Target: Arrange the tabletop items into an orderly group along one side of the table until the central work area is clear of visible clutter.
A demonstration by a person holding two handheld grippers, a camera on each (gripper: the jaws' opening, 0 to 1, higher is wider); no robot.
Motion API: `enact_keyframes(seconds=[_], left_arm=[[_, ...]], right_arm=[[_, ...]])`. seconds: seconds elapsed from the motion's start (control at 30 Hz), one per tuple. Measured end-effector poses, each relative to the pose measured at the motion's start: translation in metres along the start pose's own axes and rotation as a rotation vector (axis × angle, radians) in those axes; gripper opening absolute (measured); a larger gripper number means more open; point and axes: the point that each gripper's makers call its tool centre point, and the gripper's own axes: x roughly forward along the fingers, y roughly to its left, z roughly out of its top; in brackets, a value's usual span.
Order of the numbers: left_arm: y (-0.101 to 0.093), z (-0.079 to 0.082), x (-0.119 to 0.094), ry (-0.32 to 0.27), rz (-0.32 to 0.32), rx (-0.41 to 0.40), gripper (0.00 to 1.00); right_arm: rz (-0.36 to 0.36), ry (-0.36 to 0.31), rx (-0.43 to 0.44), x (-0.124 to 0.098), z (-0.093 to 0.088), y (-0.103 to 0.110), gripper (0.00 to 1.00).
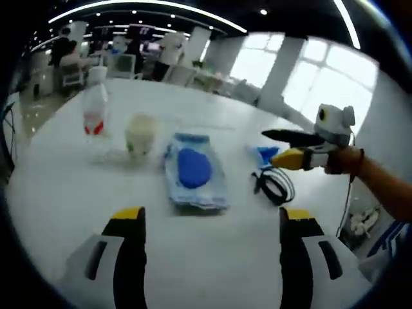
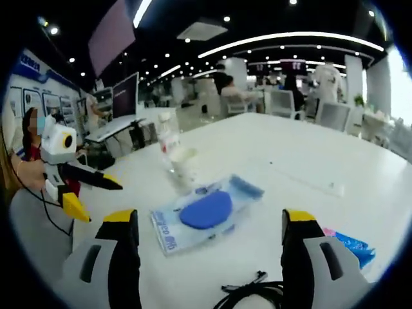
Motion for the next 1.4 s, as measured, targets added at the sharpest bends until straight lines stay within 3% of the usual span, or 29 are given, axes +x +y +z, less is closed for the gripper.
enact_keyframes(seconds=[0.37,0.57,0.67,0.73,0.8,0.93,1.23,1.33,1.4], left_arm=[[0.001,-0.015,0.014,0.044,0.022,-0.051,0.76],[0.002,-0.021,0.019,0.036,0.042,-0.119,0.7],[0.003,-0.023,0.024,0.037,0.056,-0.139,0.68],[0.002,-0.022,0.027,0.028,0.058,-0.15,0.65],[-0.006,-0.015,0.032,-0.008,0.015,-0.181,0.67],[-0.007,-0.017,0.038,0.018,0.031,-0.197,0.63],[-0.009,-0.028,0.051,0.037,0.027,-0.297,0.53],[-0.013,-0.028,0.06,0.036,0.011,-0.362,0.51],[-0.014,-0.027,0.06,0.031,0.011,-0.373,0.45]], right_arm=[[-0.047,0.062,-0.009,0.034,-0.016,-0.033,0.79],[-0.068,0.047,0.003,0.052,-0.012,-0.054,0.72],[-0.083,0.059,-0.036,0.063,-0.009,-0.065,0.67],[-0.079,0.063,-0.054,0.068,-0.007,-0.067,0.64],[-0.074,0.063,-0.058,0.074,-0.004,-0.069,0.62],[-0.06,0.073,-0.088,0.09,-0.001,-0.07,0.58],[-0.022,0.133,-0.135,0.108,-0.013,-0.068,0.51],[-0.006,0.143,-0.139,0.113,-0.018,-0.069,0.45],[-0.006,0.141,-0.138,0.115,-0.018,-0.07,0.4]])
